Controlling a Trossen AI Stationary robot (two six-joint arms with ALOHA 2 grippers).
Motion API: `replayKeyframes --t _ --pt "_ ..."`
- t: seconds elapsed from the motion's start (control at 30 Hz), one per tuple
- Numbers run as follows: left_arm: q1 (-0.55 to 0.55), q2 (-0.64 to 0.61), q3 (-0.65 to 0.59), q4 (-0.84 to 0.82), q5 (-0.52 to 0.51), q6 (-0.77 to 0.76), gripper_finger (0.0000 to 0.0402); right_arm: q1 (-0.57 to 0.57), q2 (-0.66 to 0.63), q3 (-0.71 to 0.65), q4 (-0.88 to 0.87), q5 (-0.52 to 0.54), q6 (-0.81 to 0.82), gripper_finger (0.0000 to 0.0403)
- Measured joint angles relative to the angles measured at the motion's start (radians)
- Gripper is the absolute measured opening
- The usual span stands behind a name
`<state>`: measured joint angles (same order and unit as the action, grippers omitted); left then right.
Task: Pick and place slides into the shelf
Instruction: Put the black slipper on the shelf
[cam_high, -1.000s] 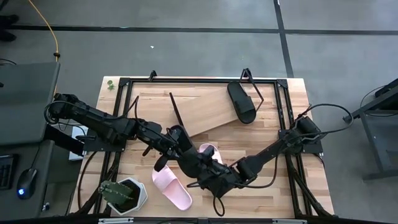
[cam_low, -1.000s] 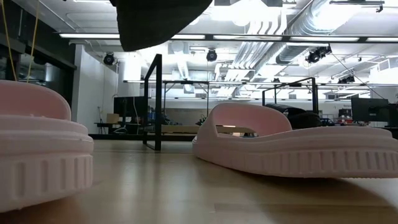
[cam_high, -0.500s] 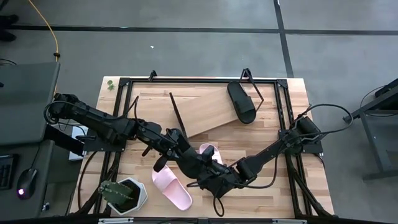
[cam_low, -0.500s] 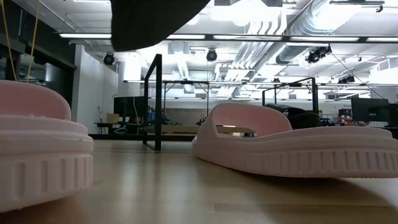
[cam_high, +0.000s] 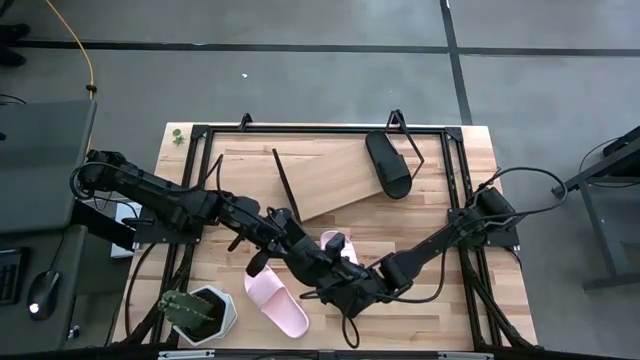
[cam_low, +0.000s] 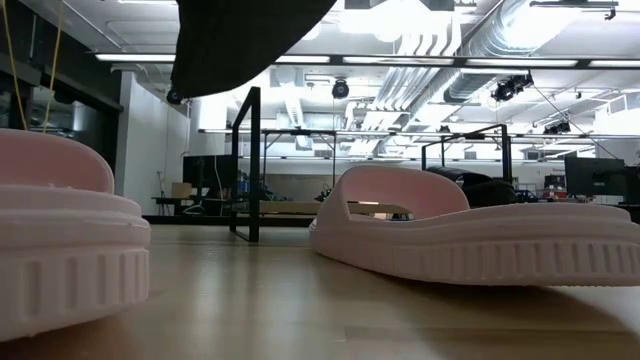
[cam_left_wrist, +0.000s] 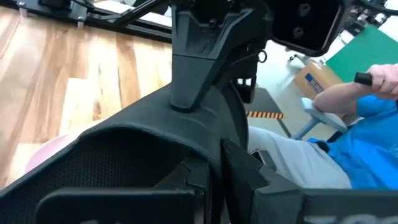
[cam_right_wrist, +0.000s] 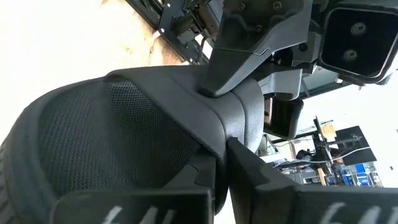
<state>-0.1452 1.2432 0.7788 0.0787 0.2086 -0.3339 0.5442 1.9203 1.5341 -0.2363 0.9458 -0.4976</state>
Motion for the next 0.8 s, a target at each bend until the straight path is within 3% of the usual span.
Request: replayKeyframes --t 0.27,0.8 --pt "0.0 -0.002 0.002 -0.05 -0.076 0.014 0.0019 0.0 0.002 -0.001 -0.012 -0.001 0.0 0.0001" --pt "0.0 -0.001 0.002 -0.077 -0.079 0.076 0.0019 0.009 0.002 -0.002 -0.01 -0.005 0.0 0.0"
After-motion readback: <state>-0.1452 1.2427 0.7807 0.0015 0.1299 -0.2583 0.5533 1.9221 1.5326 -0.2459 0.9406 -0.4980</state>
